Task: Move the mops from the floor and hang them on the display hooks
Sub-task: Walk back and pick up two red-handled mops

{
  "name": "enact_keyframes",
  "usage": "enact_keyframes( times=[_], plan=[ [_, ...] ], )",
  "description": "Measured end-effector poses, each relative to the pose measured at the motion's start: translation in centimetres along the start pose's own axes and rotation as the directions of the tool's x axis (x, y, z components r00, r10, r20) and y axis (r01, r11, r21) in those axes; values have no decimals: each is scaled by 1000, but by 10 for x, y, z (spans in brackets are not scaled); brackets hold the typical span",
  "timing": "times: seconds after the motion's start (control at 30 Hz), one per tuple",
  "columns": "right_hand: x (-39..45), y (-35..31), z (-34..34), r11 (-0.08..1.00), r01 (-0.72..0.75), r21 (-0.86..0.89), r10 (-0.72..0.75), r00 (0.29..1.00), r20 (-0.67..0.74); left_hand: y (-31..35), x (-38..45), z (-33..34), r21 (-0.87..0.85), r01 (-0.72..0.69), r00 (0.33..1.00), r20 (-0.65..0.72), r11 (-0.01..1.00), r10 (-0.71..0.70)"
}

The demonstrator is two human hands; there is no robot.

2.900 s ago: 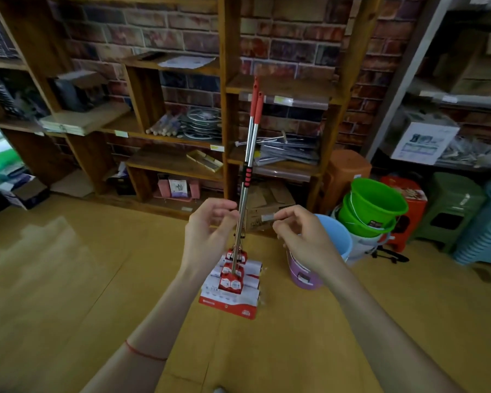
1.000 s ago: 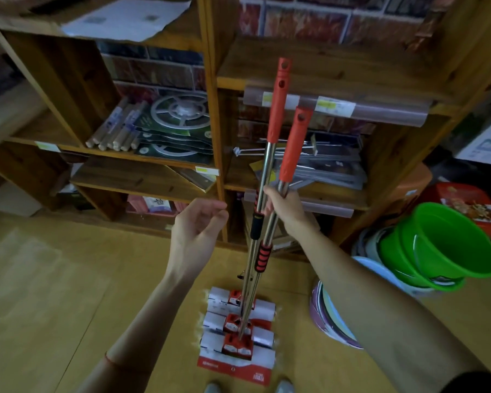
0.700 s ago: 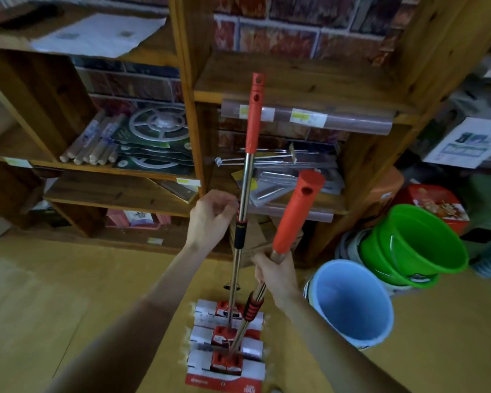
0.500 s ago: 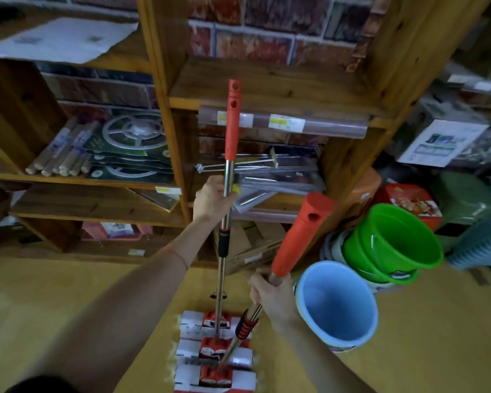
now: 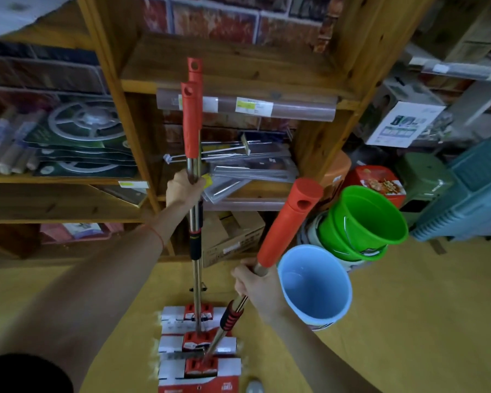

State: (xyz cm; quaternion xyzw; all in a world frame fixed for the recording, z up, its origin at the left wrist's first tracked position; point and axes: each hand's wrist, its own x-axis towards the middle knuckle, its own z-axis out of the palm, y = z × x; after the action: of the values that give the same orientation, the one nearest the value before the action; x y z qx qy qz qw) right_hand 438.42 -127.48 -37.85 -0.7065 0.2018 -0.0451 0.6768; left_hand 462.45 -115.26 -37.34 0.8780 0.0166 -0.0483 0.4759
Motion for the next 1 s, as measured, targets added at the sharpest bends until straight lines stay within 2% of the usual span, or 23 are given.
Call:
enact_keyframes(
  times=[0.13, 0.27, 0.53, 0.73, 0.87, 1.0],
  plan=[
    [-8, -6, 16, 1000, 15, 9, -15, 999, 45, -16, -62, -6, -305, 63, 991, 129, 950, -24],
    [-17, -13, 26, 999, 10, 41, -13, 998, 62, -43, -121, -20, -454, 93, 972, 233, 886, 17],
    [-41, -28, 50, 1000, 10, 26, -11, 1000, 20, -42, -191, -44, -497, 133, 988, 129, 857, -79],
    [-75, -48, 47, 998, 57, -15, -58, 997, -52, -14, -227, -77, -547, -20, 994, 81, 837, 77],
    [-111, -78, 32, 994, 104, 40, -99, 988, -121, 20, -254, -87, -554, -135, 965, 115, 821, 236],
    [-160, -110, 4, 988, 121, 97, -100, 976, -194, 55, -290, -83, -554, -168, 926, 196, 815, 324]
  ],
)
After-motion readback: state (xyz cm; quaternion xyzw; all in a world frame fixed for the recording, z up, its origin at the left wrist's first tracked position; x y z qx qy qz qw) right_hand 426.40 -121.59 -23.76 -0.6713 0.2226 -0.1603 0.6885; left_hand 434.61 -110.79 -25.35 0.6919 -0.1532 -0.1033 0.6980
